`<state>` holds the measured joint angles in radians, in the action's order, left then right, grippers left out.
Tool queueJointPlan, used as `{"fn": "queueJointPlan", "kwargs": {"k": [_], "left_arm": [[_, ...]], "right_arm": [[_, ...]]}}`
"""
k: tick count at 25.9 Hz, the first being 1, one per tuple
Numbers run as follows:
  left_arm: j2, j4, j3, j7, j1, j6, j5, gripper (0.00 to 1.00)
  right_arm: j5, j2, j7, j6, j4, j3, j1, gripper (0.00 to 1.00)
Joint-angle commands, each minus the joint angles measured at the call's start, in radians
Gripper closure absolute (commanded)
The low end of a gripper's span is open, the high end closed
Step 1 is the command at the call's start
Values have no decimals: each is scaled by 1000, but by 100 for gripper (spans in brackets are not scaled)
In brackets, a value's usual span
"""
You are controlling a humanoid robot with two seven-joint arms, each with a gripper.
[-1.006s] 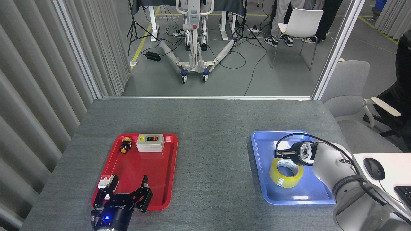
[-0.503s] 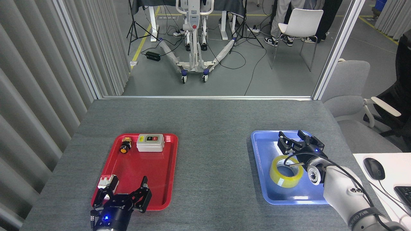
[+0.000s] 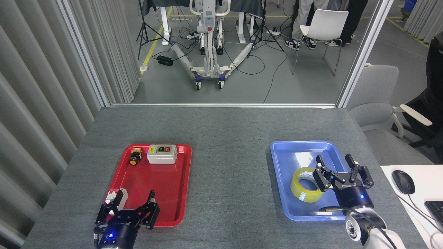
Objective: Place and move tape with both arms
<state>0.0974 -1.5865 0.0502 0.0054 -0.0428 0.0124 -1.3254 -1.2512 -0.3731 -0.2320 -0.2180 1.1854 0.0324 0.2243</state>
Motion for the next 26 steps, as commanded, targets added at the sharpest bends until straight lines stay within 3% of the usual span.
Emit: {"fn": "queueJointPlan", "kwargs": {"k": [1, 7, 14, 26], "left_arm": [[1, 2, -13, 1, 0, -2, 2, 0], [1, 0, -13, -1, 1, 0, 2, 0], [1, 0, -16, -1, 1, -2, 2, 0], [1, 2, -27, -1, 0, 0, 2, 0]], "right_arm": [[-7, 6, 10, 2, 143, 47, -152, 1], [-11, 43, 165, 8, 300, 130, -287, 0], [-14, 43, 36, 5, 359, 136, -373, 0], [-7, 26, 54, 8, 356, 146, -396, 0]]}}
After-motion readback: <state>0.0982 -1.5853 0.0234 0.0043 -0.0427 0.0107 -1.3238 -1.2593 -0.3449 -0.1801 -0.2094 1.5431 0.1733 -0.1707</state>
